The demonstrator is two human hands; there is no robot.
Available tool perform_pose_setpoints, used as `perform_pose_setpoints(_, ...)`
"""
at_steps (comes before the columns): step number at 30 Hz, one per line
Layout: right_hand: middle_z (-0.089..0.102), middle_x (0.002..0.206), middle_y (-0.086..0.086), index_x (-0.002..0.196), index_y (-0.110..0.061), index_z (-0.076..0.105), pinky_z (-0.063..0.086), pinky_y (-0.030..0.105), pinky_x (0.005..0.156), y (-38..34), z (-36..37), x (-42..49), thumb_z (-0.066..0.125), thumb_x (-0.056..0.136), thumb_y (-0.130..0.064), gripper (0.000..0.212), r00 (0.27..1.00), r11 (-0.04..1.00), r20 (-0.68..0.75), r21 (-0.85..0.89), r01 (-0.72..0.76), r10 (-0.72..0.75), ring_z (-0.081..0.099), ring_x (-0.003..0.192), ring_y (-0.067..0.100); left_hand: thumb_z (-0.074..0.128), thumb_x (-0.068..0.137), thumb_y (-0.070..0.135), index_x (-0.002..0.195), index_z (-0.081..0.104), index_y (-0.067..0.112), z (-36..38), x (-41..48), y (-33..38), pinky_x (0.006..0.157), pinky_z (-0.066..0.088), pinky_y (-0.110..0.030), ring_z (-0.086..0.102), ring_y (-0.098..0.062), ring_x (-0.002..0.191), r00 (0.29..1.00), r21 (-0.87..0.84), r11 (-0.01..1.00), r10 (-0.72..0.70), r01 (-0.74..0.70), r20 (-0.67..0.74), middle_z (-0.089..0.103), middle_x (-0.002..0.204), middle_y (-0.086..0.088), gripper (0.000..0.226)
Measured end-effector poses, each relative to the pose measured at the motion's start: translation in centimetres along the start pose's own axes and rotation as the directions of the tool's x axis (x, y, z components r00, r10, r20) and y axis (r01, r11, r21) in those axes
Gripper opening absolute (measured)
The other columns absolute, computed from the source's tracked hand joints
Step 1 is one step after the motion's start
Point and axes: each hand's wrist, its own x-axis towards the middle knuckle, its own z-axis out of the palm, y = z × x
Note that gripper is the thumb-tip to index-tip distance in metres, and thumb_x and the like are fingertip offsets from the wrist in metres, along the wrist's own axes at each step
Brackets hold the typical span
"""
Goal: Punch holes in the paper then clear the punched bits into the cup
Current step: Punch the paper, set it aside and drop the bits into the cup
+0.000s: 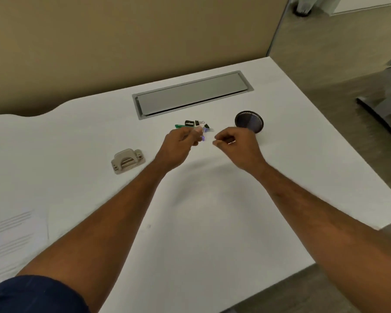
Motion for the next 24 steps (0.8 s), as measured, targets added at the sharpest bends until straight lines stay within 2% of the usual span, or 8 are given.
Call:
perform_pose_setpoints(4,0.074,0.093,-0.002,0.096,-0.011,0.075,0.054,0.019,0.082,-0.5,5.5,-5.3,0.066,0.086,-0.010,0.013,0.989,0.998,0.142,0.048,-0.044,0.037,0.068,0.084,0.007,0.045,0.096,0.055,0.104,0.072,0.022,-3.6,-5.5,-4.3,0.083,0.055,-0.033,0.070,-0.010,0.095,0.992,-0.055,0.995,-0.083,0.078,-0.097,0.075,0.099,0.006,0.043)
perform_pose_setpoints(8,0.070,0.116,0.002,0.115,-0.011,0.069,0.050,0.028,0.098,-0.2,9.4,-10.0,0.059,0.090,-0.010,0.027,0.954,0.996,0.290,0.006,-0.085,0.080,0.065,0.106,0.012,0.046,0.094,0.056,0.101,0.073,0.023,-6.8,-11.3,-8.9,0.089,0.053,-0.034,0.070,-0.006,0.093,0.960,-0.055,0.987,-0.161,0.152,-0.231,0.075,0.096,0.008,0.043)
perform_pose_setpoints(10,0.065,0.127,0.000,0.122,-0.014,0.065,0.043,0.023,0.104,-0.3,10.9,-11.8,0.057,0.091,-0.012,0.033,0.932,0.997,0.355,-0.056,-0.052,0.069,0.059,0.118,0.011,0.047,0.095,0.054,0.102,0.073,0.023,-7.8,-14.1,-11.0,0.092,0.052,-0.033,0.068,-0.005,0.096,0.952,0.025,0.982,-0.173,0.185,-0.254,0.074,0.097,0.011,0.041)
perform_pose_setpoints(13,0.052,0.142,0.000,0.136,-0.013,0.054,0.029,0.016,0.110,-0.6,12.9,-14.2,0.053,0.093,-0.012,0.043,0.883,0.995,0.468,-0.102,0.008,0.041,0.047,0.133,0.011,0.048,0.097,0.049,0.108,0.069,0.029,-8.3,-17.7,-13.6,0.093,0.048,-0.023,0.063,0.000,0.105,0.960,0.175,0.967,-0.137,0.183,-0.246,0.069,0.108,0.021,0.031)
perform_pose_setpoints(15,0.039,0.152,-0.001,0.144,-0.013,0.042,0.019,0.020,0.117,-0.6,14.2,-15.6,0.049,0.095,-0.014,0.049,0.849,0.980,0.528,-0.172,0.102,0.004,0.032,0.142,0.010,0.047,0.099,0.044,0.123,0.065,0.024,-8.5,-19.7,-15.2,0.099,0.040,-0.021,0.056,-0.007,0.120,0.966,0.295,0.939,-0.106,0.175,-0.238,0.064,0.125,0.012,0.035)
perform_pose_setpoints(19,0.013,0.162,0.003,0.152,-0.010,0.019,-0.002,0.024,0.120,-0.9,16.5,-17.4,0.043,0.099,-0.023,0.060,0.790,0.909,0.608,-0.277,0.311,-0.085,0.008,0.150,0.012,0.042,0.101,0.037,0.143,0.048,0.014,-9.1,-23.1,-17.3,0.117,0.024,-0.030,0.035,-0.018,0.142,0.983,0.535,0.834,-0.045,0.134,-0.177,0.045,0.151,-0.002,0.048)
perform_pose_setpoints(22,-0.001,0.163,0.007,0.153,-0.008,0.008,-0.003,0.033,0.122,-1.1,18.3,-19.0,0.041,0.098,-0.033,0.069,0.768,0.849,0.635,-0.362,0.384,-0.076,-0.004,0.150,0.016,0.035,0.097,0.040,0.148,0.039,0.011,-9.2,-25.2,-18.2,0.119,0.025,-0.042,0.028,-0.022,0.147,0.990,0.637,0.762,-0.032,0.115,-0.140,0.035,0.156,-0.004,0.059)
perform_pose_setpoints(24,-0.006,0.162,0.008,0.153,-0.008,0.003,-0.001,0.038,0.123,-1.1,19.3,-19.9,0.039,0.097,-0.040,0.074,0.775,0.812,0.629,-0.417,0.409,-0.068,-0.009,0.150,0.018,0.034,0.097,0.039,0.150,0.035,0.011,-9.2,-26.3,-18.8,0.119,0.023,-0.043,0.025,-0.021,0.148,0.991,0.665,0.738,-0.037,0.115,-0.130,0.031,0.158,-0.003,0.060)
